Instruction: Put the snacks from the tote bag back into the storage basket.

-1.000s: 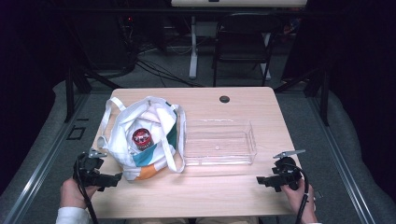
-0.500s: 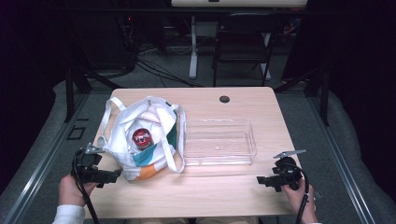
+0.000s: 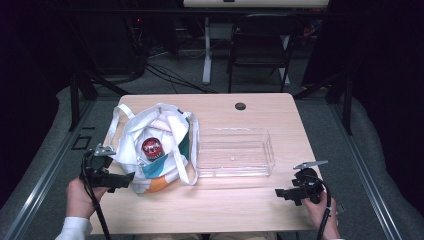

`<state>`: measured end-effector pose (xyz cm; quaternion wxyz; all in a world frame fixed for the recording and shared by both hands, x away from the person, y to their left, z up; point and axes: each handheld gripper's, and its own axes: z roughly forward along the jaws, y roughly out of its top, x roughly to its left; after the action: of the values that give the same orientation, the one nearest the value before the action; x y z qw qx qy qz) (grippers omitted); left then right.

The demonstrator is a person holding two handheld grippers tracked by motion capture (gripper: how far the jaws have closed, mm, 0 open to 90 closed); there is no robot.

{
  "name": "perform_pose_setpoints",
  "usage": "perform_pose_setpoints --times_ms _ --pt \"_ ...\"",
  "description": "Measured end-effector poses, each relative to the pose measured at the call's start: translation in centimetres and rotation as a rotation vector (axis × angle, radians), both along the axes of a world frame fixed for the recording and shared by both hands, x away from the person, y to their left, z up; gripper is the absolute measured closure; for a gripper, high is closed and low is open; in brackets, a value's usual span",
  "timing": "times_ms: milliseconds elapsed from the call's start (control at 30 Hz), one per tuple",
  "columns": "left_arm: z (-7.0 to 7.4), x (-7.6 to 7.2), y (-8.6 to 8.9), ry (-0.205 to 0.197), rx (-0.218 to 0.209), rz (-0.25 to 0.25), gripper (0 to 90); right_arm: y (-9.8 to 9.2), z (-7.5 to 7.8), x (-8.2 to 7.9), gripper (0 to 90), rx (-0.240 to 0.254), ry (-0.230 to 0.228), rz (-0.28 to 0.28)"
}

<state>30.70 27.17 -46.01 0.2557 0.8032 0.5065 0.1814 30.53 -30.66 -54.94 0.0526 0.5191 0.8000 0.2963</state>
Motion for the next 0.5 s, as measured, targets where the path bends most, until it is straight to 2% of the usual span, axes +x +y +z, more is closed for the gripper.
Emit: perform_pose_setpoints --times_ms 300,500 --pt "1.0 1.3 -0.9 -0.026 -0.009 -0.006 0.2 0.0 0.0 0.0 13.9 0.0 0.001 -0.002" --pt "1.4 2.5 -1.4 -0.023 -0.022 -0.01 0.2 0.0 0.0 0.0 13.9 0.002 -0.002 -0.007"
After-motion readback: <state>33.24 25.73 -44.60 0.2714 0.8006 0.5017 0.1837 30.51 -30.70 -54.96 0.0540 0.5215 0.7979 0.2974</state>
